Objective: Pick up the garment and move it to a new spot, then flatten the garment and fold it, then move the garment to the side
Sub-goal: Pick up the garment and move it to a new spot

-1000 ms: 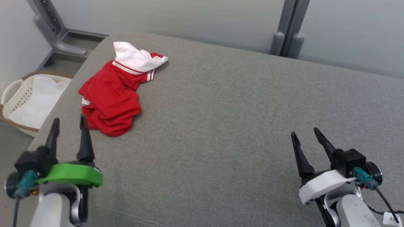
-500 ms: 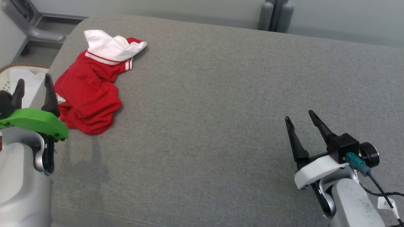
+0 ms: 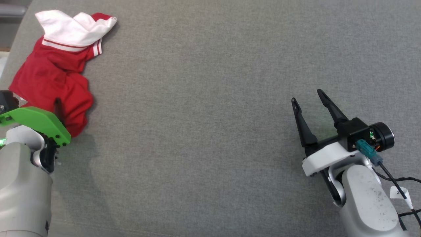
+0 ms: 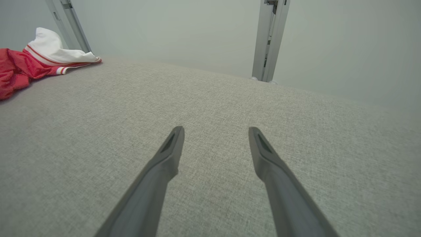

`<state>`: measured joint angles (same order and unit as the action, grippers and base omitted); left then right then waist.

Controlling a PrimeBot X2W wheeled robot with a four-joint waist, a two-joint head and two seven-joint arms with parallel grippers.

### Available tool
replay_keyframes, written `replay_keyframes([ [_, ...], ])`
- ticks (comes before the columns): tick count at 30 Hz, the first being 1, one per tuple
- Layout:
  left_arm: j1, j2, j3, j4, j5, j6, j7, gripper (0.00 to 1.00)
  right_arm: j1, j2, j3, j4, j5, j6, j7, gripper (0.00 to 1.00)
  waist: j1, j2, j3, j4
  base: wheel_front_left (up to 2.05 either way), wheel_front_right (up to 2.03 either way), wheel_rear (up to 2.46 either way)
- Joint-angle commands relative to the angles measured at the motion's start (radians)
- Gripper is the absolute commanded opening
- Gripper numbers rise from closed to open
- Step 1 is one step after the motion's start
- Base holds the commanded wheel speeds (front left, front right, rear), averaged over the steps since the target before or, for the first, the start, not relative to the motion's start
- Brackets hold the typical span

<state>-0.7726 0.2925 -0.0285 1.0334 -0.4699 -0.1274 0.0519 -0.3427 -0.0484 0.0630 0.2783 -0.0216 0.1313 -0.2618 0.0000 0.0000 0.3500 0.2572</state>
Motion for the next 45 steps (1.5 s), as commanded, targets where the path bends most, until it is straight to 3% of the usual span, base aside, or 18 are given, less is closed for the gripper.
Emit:
replay_keyframes([
  [1, -0.024, -0.005, 0.003, 0.021, -0.011, -0.003, 0.015, 1.0, -0.017, -0.004, -0.001, -0.007, -0.006, -0.001, -0.005, 1.0, 0.0, 0.0, 0.064, -0.037, 0.0, 0.0, 0.0],
  [8, -0.047, -0.006, -0.01, 0.098, -0.027, -0.004, 0.044, 1.0, -0.042, -0.004, -0.007, -0.022, -0.005, -0.001, -0.005, 1.0, 0.0, 0.0, 0.098, -0.053, 0.0, 0.0, 0.0],
  [9, -0.048, -0.006, -0.011, 0.105, -0.028, -0.004, 0.043, 0.55, -0.042, -0.004, -0.007, -0.025, -0.003, -0.001, -0.005, 1.0, 0.0, 0.0, 0.097, -0.055, 0.0, 0.0, 0.0],
  [10, -0.048, -0.005, -0.016, 0.111, -0.025, -0.004, 0.039, 0.2, -0.042, -0.004, -0.009, -0.028, -0.001, -0.001, -0.005, 1.0, 0.0, 0.0, 0.096, -0.056, 0.0, 0.0, 0.0],
  [11, -0.048, -0.003, -0.018, 0.112, -0.024, -0.004, 0.03, 0.0, -0.042, -0.004, -0.01, -0.03, 0.001, -0.001, -0.005, 1.0, 0.0, 0.0, 0.094, -0.056, 0.0, 0.0, 0.0],
  [19, -0.079, 0.043, -0.056, 0.063, 0.003, -0.004, -0.093, 0.0, -0.032, -0.004, -0.02, -0.032, 0.019, -0.001, -0.005, 1.0, 0.0, 0.0, 0.039, -0.057, 0.0, 0.0, 0.0],
  [30, -0.113, 0.08, -0.242, -0.097, 0.093, -0.004, -0.161, 0.0, 0.036, -0.004, -0.017, 0.0, 0.09, -0.001, -0.004, 1.0, 0.0, 0.0, -0.123, -0.113, 0.0, 0.0, 0.0],
  [38, -0.124, 0.053, -0.398, -0.281, 0.091, -0.004, -0.125, 0.0, 0.113, -0.004, -0.028, 0.019, 0.13, -0.001, -0.005, 1.0, 0.0, 0.0, -0.238, -0.212, 0.0, 0.0, 0.0],
  [45, -0.081, -0.006, -0.541, -0.473, 0.043, -0.005, -0.1, 0.0, 0.166, -0.004, -0.051, 0.025, 0.137, -0.001, -0.005, 1.0, 0.0, 0.0, -0.288, -0.304, 0.0, 0.0, 0.0],
])
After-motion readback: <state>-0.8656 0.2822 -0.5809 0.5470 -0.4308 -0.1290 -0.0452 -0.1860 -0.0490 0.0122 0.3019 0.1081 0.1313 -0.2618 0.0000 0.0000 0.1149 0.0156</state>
